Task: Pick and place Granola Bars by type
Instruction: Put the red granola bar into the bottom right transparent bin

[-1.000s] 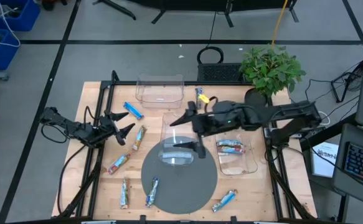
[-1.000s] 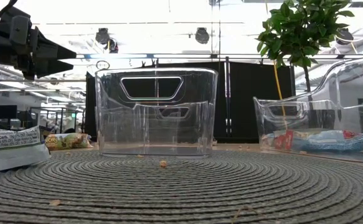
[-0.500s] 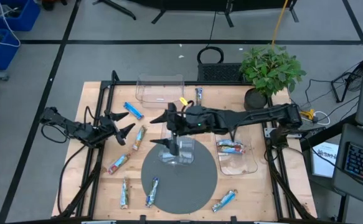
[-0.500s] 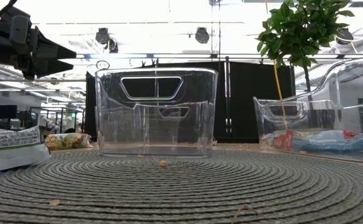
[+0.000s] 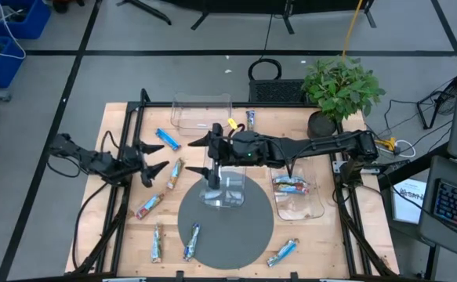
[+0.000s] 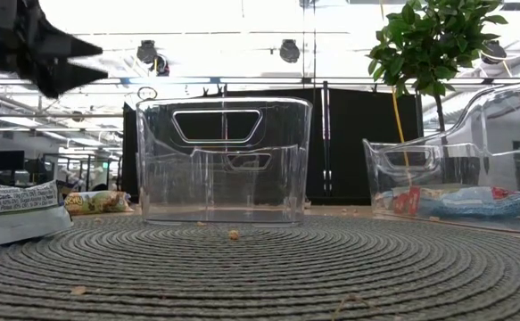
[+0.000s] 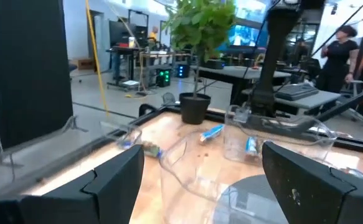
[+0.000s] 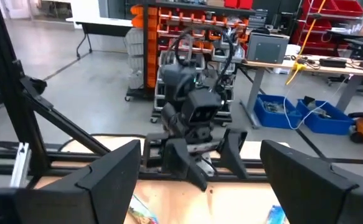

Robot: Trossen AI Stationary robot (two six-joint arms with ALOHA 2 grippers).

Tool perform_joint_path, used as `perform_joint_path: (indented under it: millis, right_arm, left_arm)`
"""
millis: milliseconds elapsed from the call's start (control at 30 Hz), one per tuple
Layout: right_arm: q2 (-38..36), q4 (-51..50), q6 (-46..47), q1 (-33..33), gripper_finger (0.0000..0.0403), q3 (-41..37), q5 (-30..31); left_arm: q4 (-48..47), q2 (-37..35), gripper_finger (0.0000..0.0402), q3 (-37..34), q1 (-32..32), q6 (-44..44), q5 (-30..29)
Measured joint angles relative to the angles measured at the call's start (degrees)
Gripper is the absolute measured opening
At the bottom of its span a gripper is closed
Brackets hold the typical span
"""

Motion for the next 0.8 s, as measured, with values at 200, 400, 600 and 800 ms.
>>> perform_joint_path:
  millis: [200, 400, 600, 800]
  right_arm:
    - [0.0, 0.3, 0.6, 0.0, 0.0322, 0.0, 0.0]
    - [-0.8, 1.0, 1.9, 0.0, 0.0322, 0.0, -0.2]
    - [-2.6, 2.3, 1.8, 0.0, 0.0322, 0.0, -0.2]
    - [-5.7, 2.4, 1.7, 0.0, 0.0322, 0.0, -0.2]
  left_arm:
    - [-10.4, 5.7, 0.0324, 11.1, 0.0, -1.1, 0.0]
    - [-17.8, 13.1, 0.0324, 22.7, 0.0, -1.5, 0.0]
    - [-28.2, 22.3, 0.0324, 34.1, 0.0, -7.7, 3.5]
    - [-40.6, 33.4, 0.0324, 46.5, 0.0, -14.0, 5.0]
